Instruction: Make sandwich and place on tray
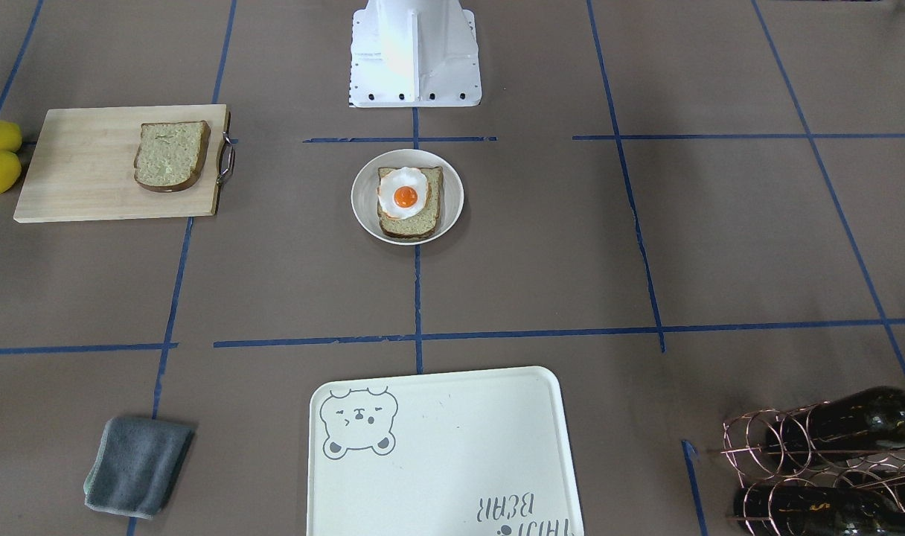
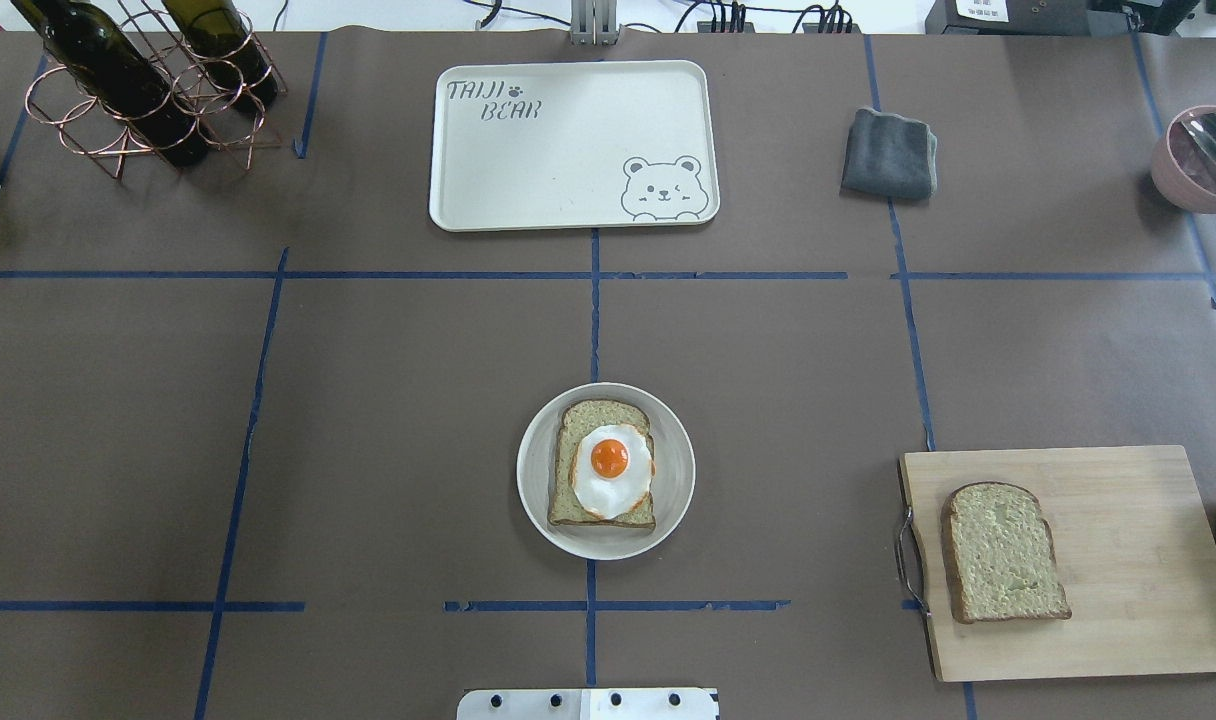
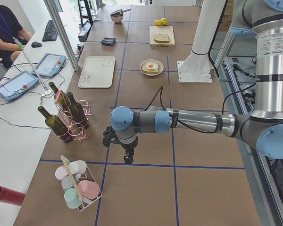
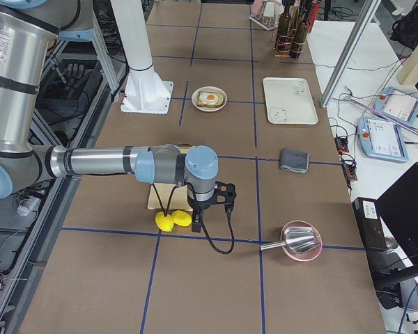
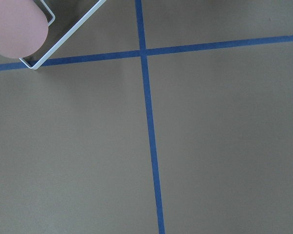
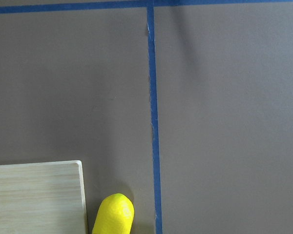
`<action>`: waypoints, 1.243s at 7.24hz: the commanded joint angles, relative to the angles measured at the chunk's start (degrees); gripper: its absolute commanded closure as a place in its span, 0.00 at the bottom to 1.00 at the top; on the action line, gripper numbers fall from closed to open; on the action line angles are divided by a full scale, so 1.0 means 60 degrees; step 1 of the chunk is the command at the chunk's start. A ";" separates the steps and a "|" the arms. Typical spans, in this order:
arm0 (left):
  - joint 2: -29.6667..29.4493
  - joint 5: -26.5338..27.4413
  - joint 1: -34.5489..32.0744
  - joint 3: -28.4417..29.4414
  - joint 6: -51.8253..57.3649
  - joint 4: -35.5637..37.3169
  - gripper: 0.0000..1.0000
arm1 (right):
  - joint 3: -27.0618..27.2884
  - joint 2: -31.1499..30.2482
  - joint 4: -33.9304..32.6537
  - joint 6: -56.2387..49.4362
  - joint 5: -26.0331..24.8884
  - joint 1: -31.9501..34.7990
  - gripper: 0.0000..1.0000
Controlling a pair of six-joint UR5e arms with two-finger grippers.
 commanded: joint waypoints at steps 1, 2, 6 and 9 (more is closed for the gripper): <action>0.0014 -0.0065 0.0006 -0.0257 0.0047 -0.0053 0.00 | -0.0026 0.0000 0.0000 -0.0004 0.0260 0.0000 0.00; 0.0014 -0.0153 -0.0008 -0.0243 0.0077 -0.0155 0.00 | -0.0011 0.0000 0.0015 -0.0019 0.0275 0.0000 0.00; 0.0088 -0.0520 0.0021 -0.0608 0.0062 -0.0886 0.00 | 0.0077 -0.0321 0.2975 0.1766 0.1520 -0.1326 0.00; 0.0088 -0.0650 0.0035 -0.0668 0.0062 -0.1735 0.00 | 0.0077 -0.0586 0.6757 0.6064 0.0967 -0.4020 0.03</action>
